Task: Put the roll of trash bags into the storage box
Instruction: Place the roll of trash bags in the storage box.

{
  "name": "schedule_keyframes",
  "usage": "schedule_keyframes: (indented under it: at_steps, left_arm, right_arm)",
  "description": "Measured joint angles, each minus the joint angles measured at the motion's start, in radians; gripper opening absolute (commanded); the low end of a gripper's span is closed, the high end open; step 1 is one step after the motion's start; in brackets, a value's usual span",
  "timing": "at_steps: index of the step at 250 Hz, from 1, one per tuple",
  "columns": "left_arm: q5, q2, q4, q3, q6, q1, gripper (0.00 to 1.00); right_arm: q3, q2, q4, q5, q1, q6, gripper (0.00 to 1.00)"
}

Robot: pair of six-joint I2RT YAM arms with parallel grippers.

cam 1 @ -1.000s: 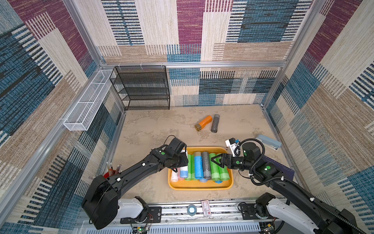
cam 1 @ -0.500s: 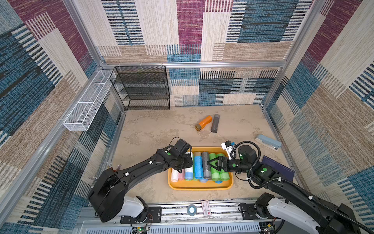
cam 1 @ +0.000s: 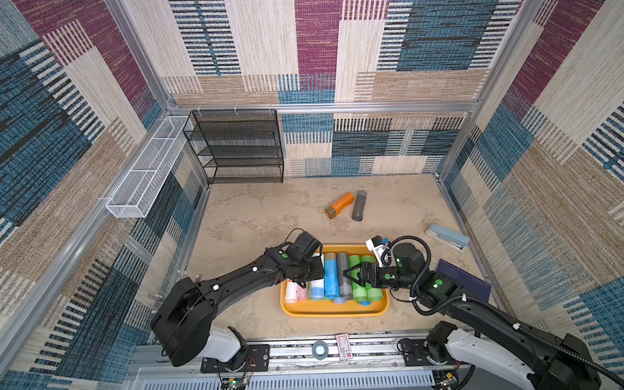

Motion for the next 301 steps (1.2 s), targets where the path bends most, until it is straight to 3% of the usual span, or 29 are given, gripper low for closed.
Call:
schedule_keyframes:
  at_steps: [301]
  left_arm:
    - [-0.006,0.07,-0.008,0.032,0.002,-0.006,0.46]
  right_arm:
    - [0.0,0.014,0.01,0.003,0.006,-0.009,0.99]
